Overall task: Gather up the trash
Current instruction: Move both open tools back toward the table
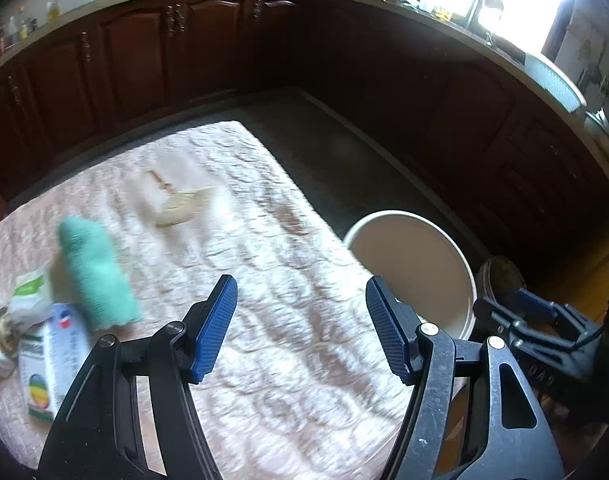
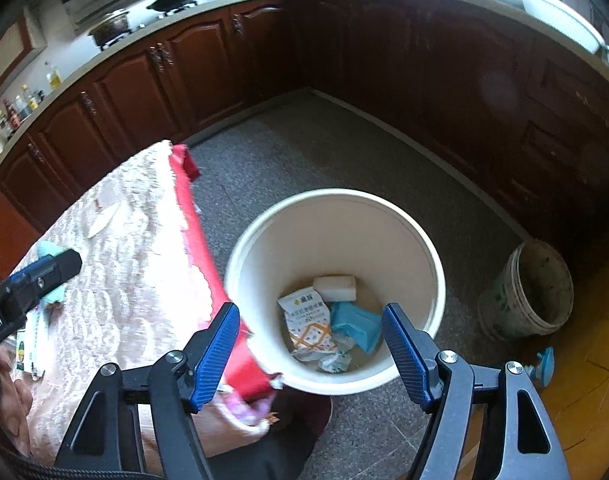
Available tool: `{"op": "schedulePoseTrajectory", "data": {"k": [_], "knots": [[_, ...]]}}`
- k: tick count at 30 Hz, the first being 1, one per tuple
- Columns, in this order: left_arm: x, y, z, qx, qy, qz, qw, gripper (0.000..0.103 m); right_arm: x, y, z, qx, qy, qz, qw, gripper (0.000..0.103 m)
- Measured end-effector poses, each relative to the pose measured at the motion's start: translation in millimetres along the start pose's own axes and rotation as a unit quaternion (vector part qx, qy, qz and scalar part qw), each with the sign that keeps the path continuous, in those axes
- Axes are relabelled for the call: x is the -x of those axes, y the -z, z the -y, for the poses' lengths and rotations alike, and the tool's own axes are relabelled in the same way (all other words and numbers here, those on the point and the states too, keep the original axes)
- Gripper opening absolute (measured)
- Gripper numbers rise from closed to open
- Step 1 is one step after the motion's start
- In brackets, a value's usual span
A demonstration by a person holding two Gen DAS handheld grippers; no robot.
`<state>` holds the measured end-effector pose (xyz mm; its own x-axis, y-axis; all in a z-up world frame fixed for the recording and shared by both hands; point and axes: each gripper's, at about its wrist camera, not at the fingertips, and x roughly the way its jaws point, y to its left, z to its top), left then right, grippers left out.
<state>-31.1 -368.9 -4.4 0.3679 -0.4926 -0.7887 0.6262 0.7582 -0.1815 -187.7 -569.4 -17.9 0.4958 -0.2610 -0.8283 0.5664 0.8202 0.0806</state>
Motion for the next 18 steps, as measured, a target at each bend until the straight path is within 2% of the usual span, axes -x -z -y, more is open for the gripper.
{"op": "schedulePoseTrajectory", "data": {"k": [4,9,12,15,18], "knots": [[16,8,-20,0.014,-0.008,0.013,0.9998,0.066,10,-6,-23,0.018,-0.01,0.015,1.0,0.075],[42,24,-49,0.033,-0.026,0.03,0.9986,0.066,17,-10,-60,0.049,-0.028,0.023,0.998,0.076],[59,34,-72,0.044,-0.045,0.038,0.9973,0.066,20,-9,-84,0.066,-0.047,0.026,0.996,0.077],[73,46,-102,0.07,-0.056,0.038,0.9952,0.066,23,-6,-108,0.084,-0.065,0.033,0.994,0.084],[86,58,-129,0.091,-0.072,0.037,0.9926,0.066,23,-2,-132,0.105,-0.08,0.033,0.991,0.086]]}}
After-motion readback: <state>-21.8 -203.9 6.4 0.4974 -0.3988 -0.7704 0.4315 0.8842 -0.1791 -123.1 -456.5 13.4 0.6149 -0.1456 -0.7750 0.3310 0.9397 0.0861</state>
